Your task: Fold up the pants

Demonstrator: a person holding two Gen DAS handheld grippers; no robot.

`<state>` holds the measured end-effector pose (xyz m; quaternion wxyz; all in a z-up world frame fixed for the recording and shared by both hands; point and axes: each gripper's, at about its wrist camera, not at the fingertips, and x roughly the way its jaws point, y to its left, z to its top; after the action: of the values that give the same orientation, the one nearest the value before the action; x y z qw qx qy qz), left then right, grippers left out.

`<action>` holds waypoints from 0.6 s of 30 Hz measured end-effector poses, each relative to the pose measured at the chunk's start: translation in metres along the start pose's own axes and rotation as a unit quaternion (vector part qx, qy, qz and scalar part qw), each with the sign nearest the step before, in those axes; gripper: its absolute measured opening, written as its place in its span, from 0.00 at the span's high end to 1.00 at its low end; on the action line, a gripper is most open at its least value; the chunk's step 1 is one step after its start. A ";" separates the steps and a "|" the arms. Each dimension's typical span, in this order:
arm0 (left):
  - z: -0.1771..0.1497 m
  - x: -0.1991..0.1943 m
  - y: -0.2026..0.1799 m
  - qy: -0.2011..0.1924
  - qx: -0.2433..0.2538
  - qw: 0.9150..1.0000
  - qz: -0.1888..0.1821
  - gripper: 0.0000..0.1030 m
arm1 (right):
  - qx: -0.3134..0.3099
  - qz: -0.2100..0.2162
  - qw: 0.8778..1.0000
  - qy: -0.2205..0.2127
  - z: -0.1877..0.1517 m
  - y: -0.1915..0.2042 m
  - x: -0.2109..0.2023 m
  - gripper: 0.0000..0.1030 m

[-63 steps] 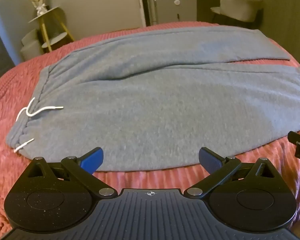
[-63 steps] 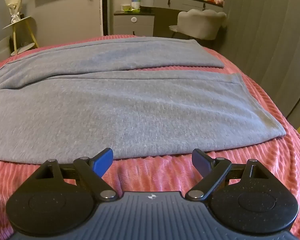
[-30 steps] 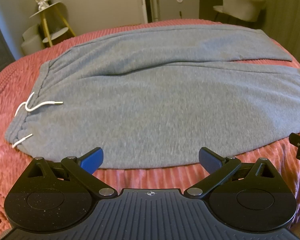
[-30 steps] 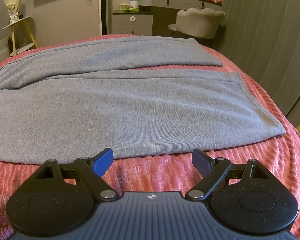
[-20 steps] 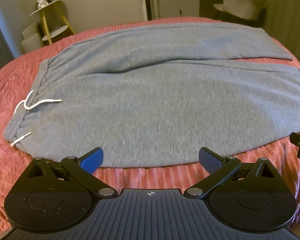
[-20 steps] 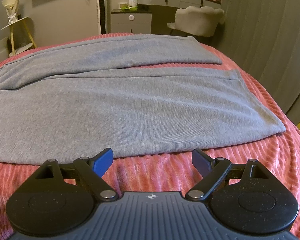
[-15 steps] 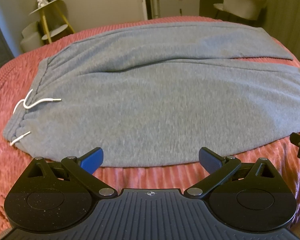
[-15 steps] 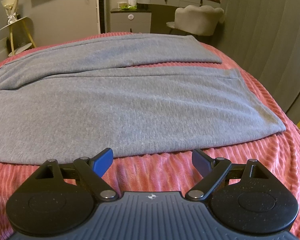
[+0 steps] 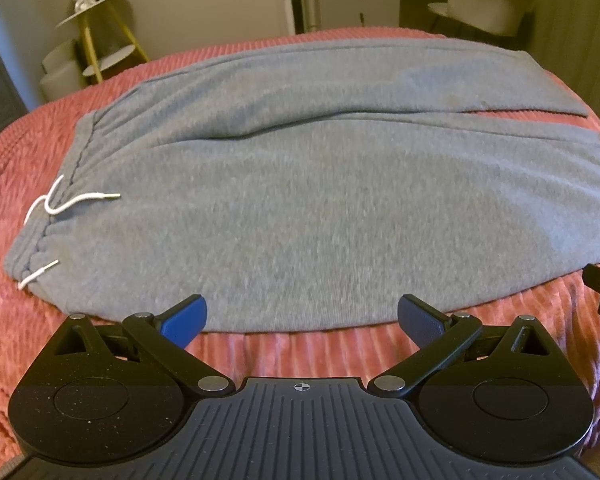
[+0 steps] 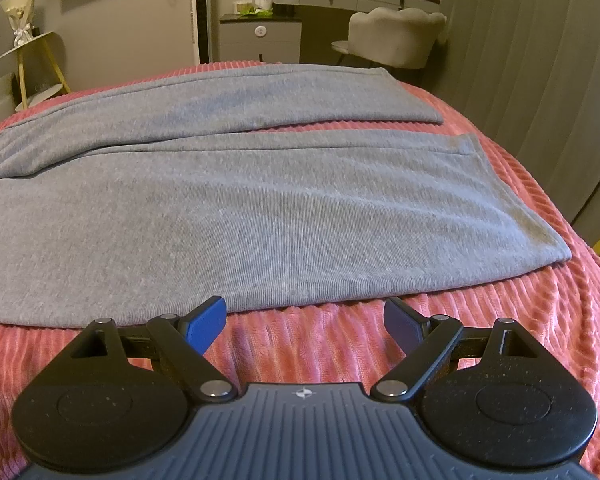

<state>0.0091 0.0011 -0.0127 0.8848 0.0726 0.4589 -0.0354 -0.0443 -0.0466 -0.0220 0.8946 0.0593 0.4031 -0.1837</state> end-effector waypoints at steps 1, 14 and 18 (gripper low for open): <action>0.000 0.000 0.000 0.000 0.000 1.000 0.000 0.00 | 0.000 0.000 1.000 0.001 0.000 0.000 0.000 0.16; -0.001 0.003 0.000 0.004 -0.001 1.000 0.001 0.00 | 0.002 0.000 1.000 0.007 0.001 0.000 0.004 0.16; -0.001 0.004 0.000 0.005 -0.001 1.000 0.001 0.00 | 0.002 0.000 1.000 0.008 0.001 0.001 0.004 0.16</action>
<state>0.0106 0.0013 -0.0160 0.8826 0.0729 0.4632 -0.0335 -0.0411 -0.0473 -0.0248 0.8914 0.0627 0.4096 -0.1837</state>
